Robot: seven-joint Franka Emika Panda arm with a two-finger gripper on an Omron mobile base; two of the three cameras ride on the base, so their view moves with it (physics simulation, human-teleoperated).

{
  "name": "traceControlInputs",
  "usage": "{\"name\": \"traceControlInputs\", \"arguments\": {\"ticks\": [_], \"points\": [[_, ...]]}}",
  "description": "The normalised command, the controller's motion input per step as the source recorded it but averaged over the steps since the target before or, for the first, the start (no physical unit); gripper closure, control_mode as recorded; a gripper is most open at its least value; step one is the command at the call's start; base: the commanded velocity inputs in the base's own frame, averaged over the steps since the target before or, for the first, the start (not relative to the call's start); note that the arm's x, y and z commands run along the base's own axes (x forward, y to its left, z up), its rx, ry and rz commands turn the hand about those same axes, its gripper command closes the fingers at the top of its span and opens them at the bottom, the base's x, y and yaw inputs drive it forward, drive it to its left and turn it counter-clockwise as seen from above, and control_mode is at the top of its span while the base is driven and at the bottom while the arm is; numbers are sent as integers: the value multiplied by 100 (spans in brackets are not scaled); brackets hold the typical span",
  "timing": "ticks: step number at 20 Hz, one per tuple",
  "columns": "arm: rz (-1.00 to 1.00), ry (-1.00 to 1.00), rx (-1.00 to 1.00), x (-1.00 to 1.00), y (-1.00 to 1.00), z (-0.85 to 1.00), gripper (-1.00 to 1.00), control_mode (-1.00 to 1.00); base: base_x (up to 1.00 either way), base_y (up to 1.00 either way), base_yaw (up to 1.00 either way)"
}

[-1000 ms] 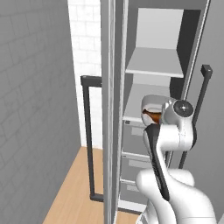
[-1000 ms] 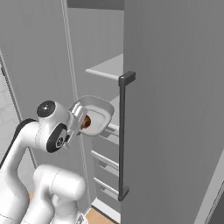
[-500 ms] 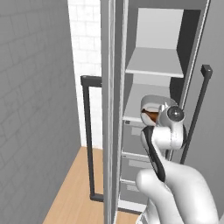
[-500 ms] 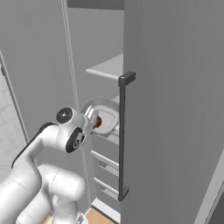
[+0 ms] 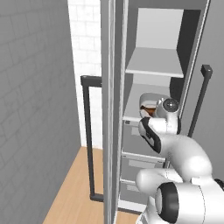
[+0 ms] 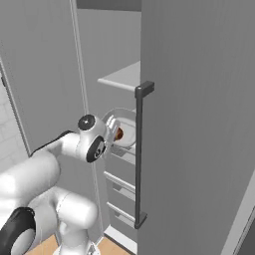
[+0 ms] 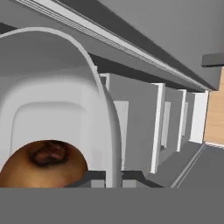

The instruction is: Take the meat container that has the chicken drumstick and place it on the second highest rack of the freezer. Then take the vegetable container that has the carrot and lime and place it on the highest rack of the freezer.

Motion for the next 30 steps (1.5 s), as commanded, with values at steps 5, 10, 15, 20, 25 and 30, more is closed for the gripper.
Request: {"name": "traceControlInputs", "arguments": {"ticks": [5,10,15,20,25,30], "points": [[0,9,0,47,-12,-12,100,-100,0,0,0],[0,0,0,37,-5,-18,100,-100,0,0,0],[0,0,3,25,-19,-15,100,-100,0,0,0],[0,2,1,20,-11,-1,100,-100,0,0,0],[0,7,0,36,-6,-4,100,-100,0,0,0],[0,7,0,37,-22,-11,100,-100,0,0,0]]}}
